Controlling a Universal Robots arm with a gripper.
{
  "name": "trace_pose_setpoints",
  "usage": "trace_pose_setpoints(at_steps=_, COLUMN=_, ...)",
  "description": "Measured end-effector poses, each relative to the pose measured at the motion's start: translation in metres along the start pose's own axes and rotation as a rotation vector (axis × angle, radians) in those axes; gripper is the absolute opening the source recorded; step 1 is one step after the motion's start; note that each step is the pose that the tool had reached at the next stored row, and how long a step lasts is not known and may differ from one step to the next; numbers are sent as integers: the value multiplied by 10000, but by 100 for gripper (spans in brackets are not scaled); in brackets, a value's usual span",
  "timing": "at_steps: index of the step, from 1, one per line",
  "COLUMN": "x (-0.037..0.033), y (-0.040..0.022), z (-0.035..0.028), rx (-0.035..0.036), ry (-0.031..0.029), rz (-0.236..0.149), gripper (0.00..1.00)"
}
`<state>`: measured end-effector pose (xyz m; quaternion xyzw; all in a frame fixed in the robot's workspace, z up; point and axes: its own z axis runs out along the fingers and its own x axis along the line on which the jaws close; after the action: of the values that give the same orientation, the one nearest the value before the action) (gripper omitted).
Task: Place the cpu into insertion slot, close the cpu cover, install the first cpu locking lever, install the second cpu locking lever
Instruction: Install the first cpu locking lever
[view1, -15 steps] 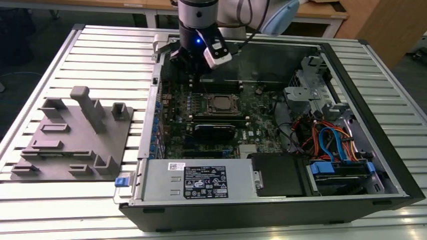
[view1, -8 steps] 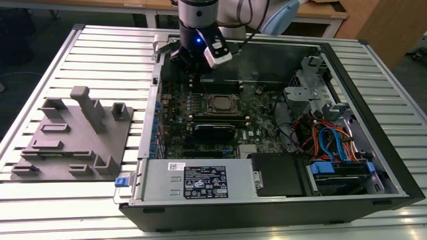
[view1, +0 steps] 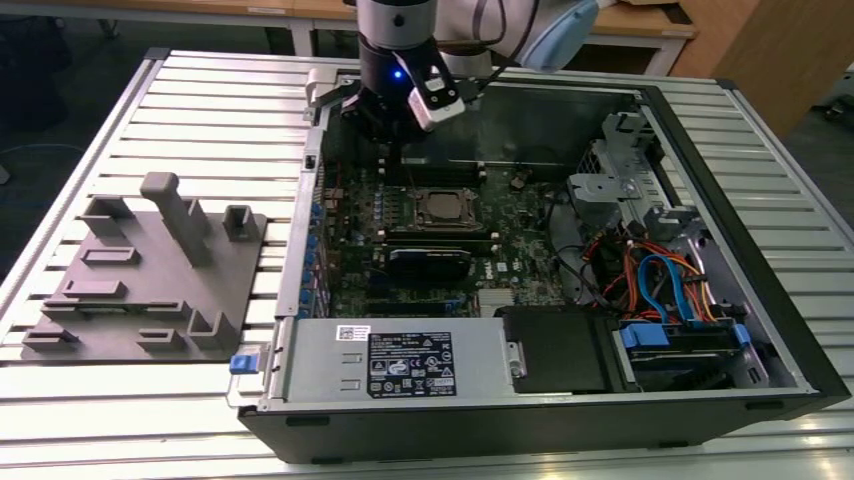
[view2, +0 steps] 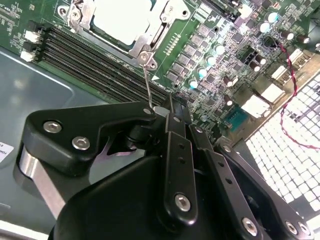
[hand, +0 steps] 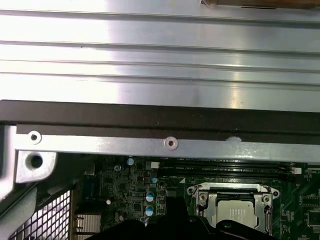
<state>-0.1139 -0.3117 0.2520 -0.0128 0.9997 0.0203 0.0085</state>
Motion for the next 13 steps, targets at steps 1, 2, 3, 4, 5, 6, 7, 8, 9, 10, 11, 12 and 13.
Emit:
trace_pose_setpoints(at_steps=1, x=-3, y=2, z=0, rx=0, ry=-1, rz=-1, gripper=11)
trace_pose_setpoints(at_steps=2, x=-11, y=3, z=1, rx=-1, ry=0, rz=-1, gripper=11)
trace_pose_setpoints(at_steps=3, x=-25, y=3, z=1, rx=0, ry=0, rz=0, gripper=11)
trace_pose_setpoints(at_steps=4, x=-38, y=2, z=1, rx=0, ry=0, rz=0, gripper=11)
trace_pose_setpoints(at_steps=5, x=-52, y=2, z=1, rx=1, ry=0, rz=0, gripper=11)
trace_pose_setpoints(at_steps=6, x=-69, y=1, z=2, rx=0, ry=0, rz=0, gripper=11)
trace_pose_setpoints(at_steps=7, x=-88, y=1, z=2, rx=1, ry=0, rz=0, gripper=11)
trace_pose_setpoints(at_steps=8, x=-106, y=0, z=2, rx=0, ry=0, rz=1, gripper=11)
trace_pose_setpoints(at_steps=9, x=-125, y=0, z=2, rx=0, ry=0, rz=1, gripper=11)
trace_pose_setpoints(at_steps=10, x=-145, y=-1, z=3, rx=0, ry=0, rz=2, gripper=11)
trace_pose_setpoints(at_steps=11, x=-164, y=-1, z=3, rx=0, ry=0, rz=2, gripper=11)
trace_pose_setpoints(at_steps=12, x=-185, y=-2, z=3, rx=0, ry=0, rz=3, gripper=11)
trace_pose_setpoints(at_steps=13, x=-207, y=-2, z=3, rx=1, ry=0, rz=3, gripper=11)
